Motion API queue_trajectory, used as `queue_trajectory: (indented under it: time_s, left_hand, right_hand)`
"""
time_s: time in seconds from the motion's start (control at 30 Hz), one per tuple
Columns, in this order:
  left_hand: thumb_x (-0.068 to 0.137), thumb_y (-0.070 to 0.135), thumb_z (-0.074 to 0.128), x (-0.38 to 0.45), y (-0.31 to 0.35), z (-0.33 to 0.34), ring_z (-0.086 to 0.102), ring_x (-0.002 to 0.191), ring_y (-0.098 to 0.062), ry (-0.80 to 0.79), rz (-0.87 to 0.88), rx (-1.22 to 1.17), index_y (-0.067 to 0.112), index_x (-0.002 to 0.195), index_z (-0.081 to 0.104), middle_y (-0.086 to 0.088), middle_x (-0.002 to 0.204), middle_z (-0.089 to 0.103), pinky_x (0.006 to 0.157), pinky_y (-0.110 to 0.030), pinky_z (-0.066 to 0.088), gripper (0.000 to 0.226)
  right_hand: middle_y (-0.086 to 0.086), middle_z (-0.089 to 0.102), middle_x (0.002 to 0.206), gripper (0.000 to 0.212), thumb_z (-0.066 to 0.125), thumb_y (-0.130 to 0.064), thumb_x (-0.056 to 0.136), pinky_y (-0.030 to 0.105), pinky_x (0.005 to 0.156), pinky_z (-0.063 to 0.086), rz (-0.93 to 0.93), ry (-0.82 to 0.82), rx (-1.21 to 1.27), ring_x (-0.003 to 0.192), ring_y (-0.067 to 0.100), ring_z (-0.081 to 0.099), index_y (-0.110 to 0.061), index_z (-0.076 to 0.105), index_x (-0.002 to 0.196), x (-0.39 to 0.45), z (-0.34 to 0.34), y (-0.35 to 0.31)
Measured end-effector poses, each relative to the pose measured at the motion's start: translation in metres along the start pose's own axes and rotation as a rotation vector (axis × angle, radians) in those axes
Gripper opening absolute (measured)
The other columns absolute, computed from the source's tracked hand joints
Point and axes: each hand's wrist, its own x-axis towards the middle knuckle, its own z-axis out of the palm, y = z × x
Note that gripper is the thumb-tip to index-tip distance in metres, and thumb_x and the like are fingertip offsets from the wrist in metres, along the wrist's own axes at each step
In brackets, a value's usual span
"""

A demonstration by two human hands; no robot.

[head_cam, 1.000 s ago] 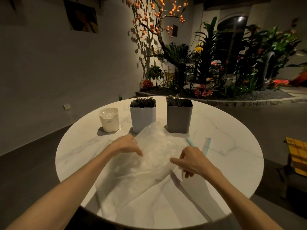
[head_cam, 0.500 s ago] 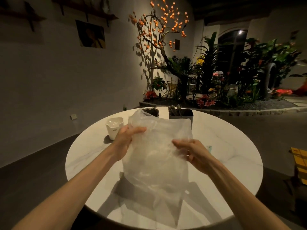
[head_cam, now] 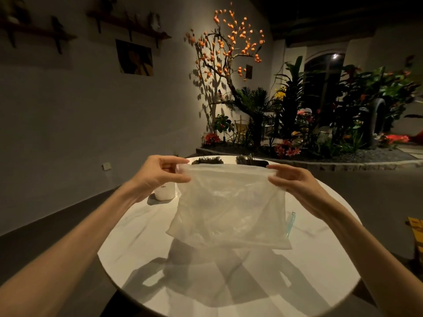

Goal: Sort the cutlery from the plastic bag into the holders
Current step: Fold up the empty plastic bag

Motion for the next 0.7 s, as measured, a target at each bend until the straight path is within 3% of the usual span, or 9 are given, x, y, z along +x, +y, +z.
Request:
queue_trajectory:
  time_s: [0.07, 0.17, 0.23, 0.33, 0.4, 0.5, 0.6, 0.7]
  left_hand:
    - [0.064, 0.017, 0.094, 0.000, 0.003, -0.004, 0.071, 0.098, -0.031, -0.002, 0.019, 0.149, 0.021, 0.107, 0.079, -0.012, 0.099, 0.076, 0.093, -0.046, 0.058, 0.046]
    - [0.081, 0.030, 0.083, 0.003, 0.004, -0.007, 0.069, 0.091, -0.021, 0.043, 0.119, 0.331, 0.028, 0.089, 0.081, 0.001, 0.091, 0.075, 0.082, -0.041, 0.055, 0.009]
    - [0.089, 0.042, 0.073, 0.002, 0.004, -0.010, 0.062, 0.093, -0.018, 0.053, 0.117, 0.360, 0.026, 0.083, 0.077, 0.002, 0.097, 0.065, 0.084, -0.038, 0.048, 0.018]
    - [0.097, 0.041, 0.060, -0.003, 0.006, -0.008, 0.061, 0.091, -0.007, -0.002, 0.089, 0.140, 0.015, 0.089, 0.069, 0.008, 0.094, 0.065, 0.090, -0.033, 0.041, 0.028]
    - [0.101, 0.039, 0.054, -0.004, 0.007, -0.002, 0.058, 0.080, -0.002, -0.026, 0.115, 0.064, 0.013, 0.092, 0.062, 0.009, 0.086, 0.065, 0.082, -0.027, 0.042, 0.029]
    - [0.101, 0.045, 0.049, 0.000, 0.013, 0.009, 0.057, 0.075, -0.002, -0.082, 0.167, 0.126, 0.020, 0.090, 0.060, 0.005, 0.086, 0.064, 0.068, -0.018, 0.043, 0.029]
    - [0.103, 0.038, 0.049, 0.004, 0.031, 0.020, 0.064, 0.078, -0.004, -0.211, 0.167, 0.130, 0.025, 0.089, 0.064, 0.008, 0.083, 0.066, 0.068, -0.019, 0.049, 0.024]
    - [0.104, 0.031, 0.050, 0.008, 0.044, 0.027, 0.066, 0.085, -0.009, -0.306, 0.162, 0.048, 0.025, 0.092, 0.069, 0.006, 0.087, 0.068, 0.076, -0.022, 0.051, 0.023]
  right_hand:
    - [0.003, 0.068, 0.107, 0.054, 0.085, -0.032, 0.076, 0.032, 0.092, 0.053, -0.025, -0.033, -0.173, 0.105, 0.020, 0.063, -0.022, 0.067, 0.126, -0.001, -0.001, -0.003]
    - [0.000, 0.066, 0.105, 0.044, 0.084, -0.039, 0.076, 0.024, 0.074, 0.049, -0.090, 0.076, -0.450, 0.099, 0.016, 0.060, -0.017, 0.072, 0.113, 0.004, 0.000, -0.003]
    - [-0.003, 0.060, 0.107, 0.053, 0.083, -0.057, 0.071, 0.024, 0.071, 0.044, -0.087, 0.154, -0.465, 0.099, 0.013, 0.057, -0.017, 0.072, 0.103, 0.006, -0.001, -0.001]
    - [-0.002, 0.062, 0.118, 0.066, 0.077, -0.068, 0.056, 0.031, 0.083, 0.045, 0.008, 0.136, -0.218, 0.108, 0.018, 0.058, -0.023, 0.067, 0.103, 0.008, 0.003, 0.000]
    - [-0.004, 0.058, 0.124, 0.073, 0.074, -0.070, 0.052, 0.038, 0.093, 0.044, 0.014, 0.114, -0.334, 0.113, 0.016, 0.054, -0.030, 0.062, 0.111, 0.007, 0.013, -0.006]
    - [-0.011, 0.050, 0.139, 0.101, 0.071, -0.084, 0.049, 0.043, 0.109, 0.037, -0.166, 0.125, -0.562, 0.124, 0.010, 0.046, -0.038, 0.050, 0.136, 0.012, 0.036, -0.022]
    - [-0.012, 0.051, 0.143, 0.097, 0.086, -0.066, 0.057, 0.043, 0.112, 0.038, -0.109, -0.234, -0.470, 0.129, 0.012, 0.048, -0.042, 0.043, 0.140, 0.020, 0.062, -0.044]
    - [0.000, 0.073, 0.109, 0.048, 0.089, -0.029, 0.072, 0.034, 0.090, 0.059, 0.016, -0.496, -0.400, 0.101, 0.019, 0.070, -0.018, 0.068, 0.114, 0.024, 0.081, -0.054]
